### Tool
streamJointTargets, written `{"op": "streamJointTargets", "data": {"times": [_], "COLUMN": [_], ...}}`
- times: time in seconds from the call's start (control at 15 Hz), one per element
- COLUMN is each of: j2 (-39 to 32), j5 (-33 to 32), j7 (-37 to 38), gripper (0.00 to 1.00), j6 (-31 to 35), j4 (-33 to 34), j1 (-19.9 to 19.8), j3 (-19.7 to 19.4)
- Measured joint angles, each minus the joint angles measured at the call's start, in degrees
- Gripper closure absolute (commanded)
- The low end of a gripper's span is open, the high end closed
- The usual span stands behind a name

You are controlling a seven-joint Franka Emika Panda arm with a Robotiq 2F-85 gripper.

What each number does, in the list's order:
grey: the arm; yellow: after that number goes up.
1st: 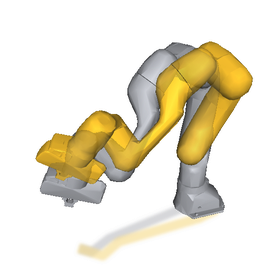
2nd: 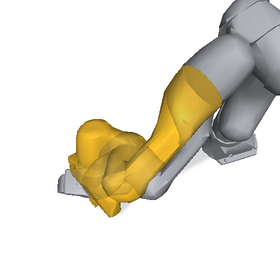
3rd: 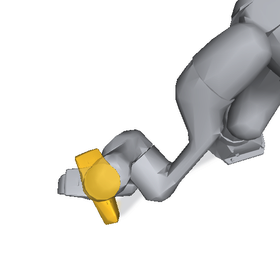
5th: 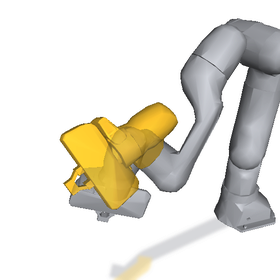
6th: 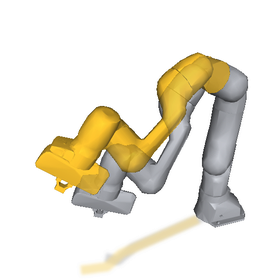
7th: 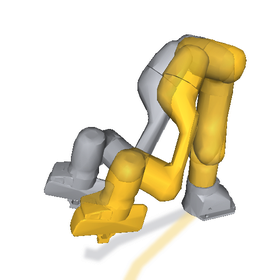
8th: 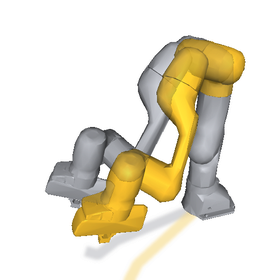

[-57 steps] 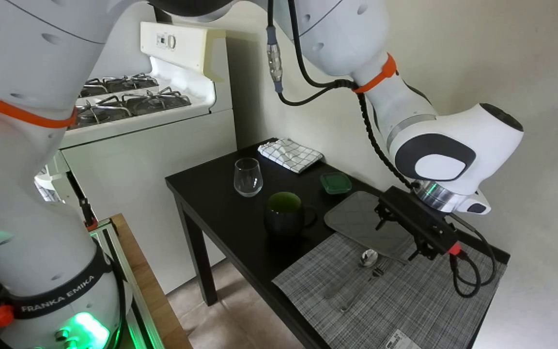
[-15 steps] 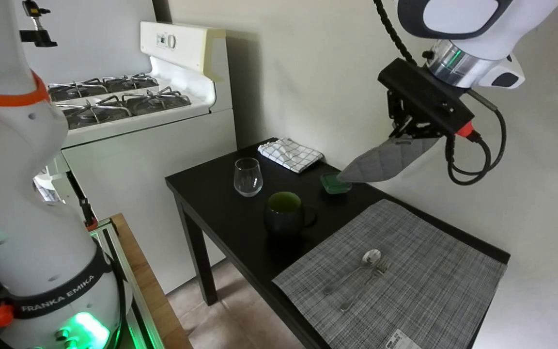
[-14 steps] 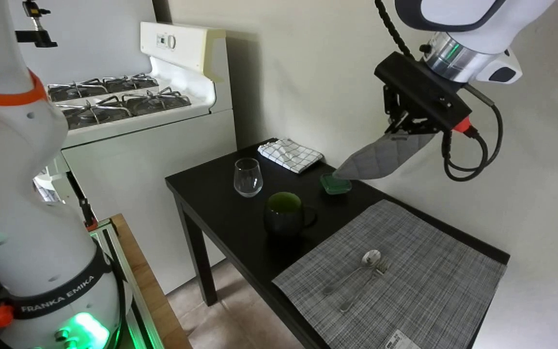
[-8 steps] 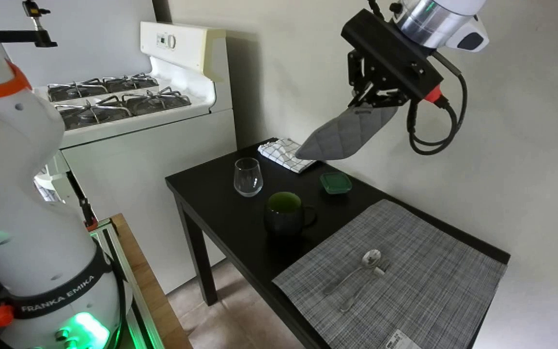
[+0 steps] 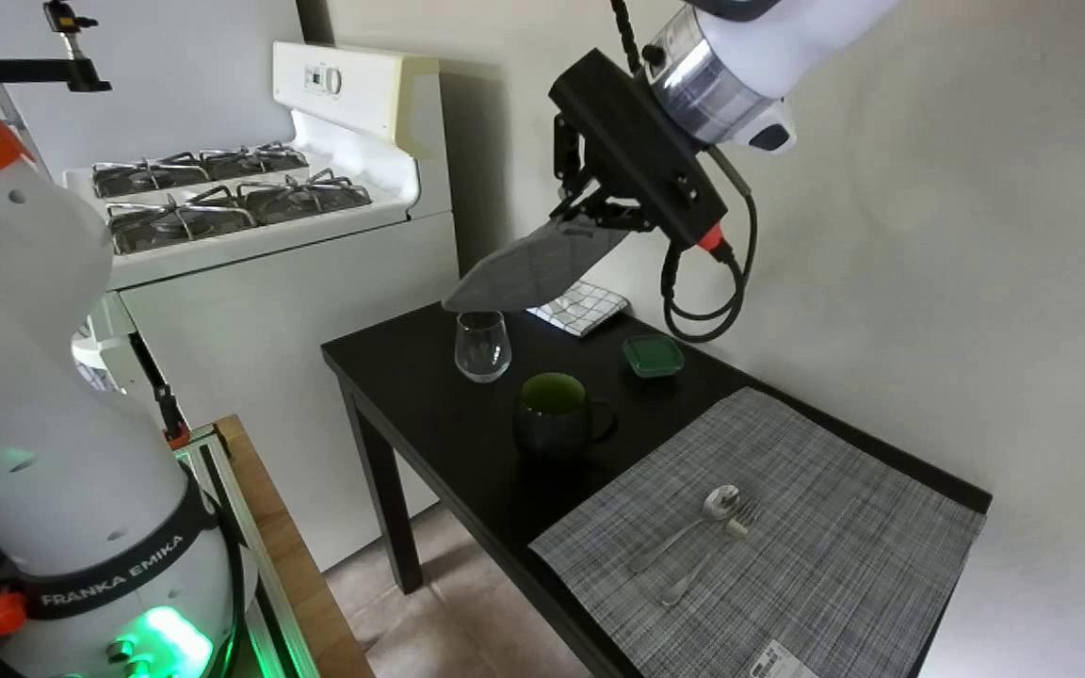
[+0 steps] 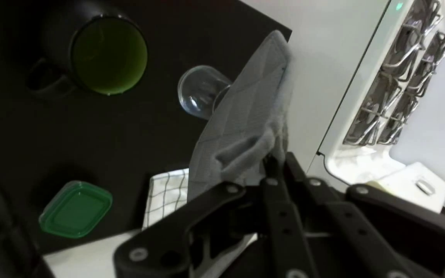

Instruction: Put the mat on the right cup, then put the spoon on the mat

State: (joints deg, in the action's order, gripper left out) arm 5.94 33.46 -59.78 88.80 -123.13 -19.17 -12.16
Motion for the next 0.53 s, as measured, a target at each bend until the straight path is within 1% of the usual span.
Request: {"op": "streamJointTargets", "data": {"times": [0.27,0.53], "j2": [-0.1,-0.5], "j5": [-5.0,-10.4], "j7": [-3.1,-3.6], "gripper": [0.98,0.98], "j6": [0.6,4.3], "j4": [-4.8,-7.6], "j1": [0.2,0.2], "j3": [-2.3,-4.2]}}
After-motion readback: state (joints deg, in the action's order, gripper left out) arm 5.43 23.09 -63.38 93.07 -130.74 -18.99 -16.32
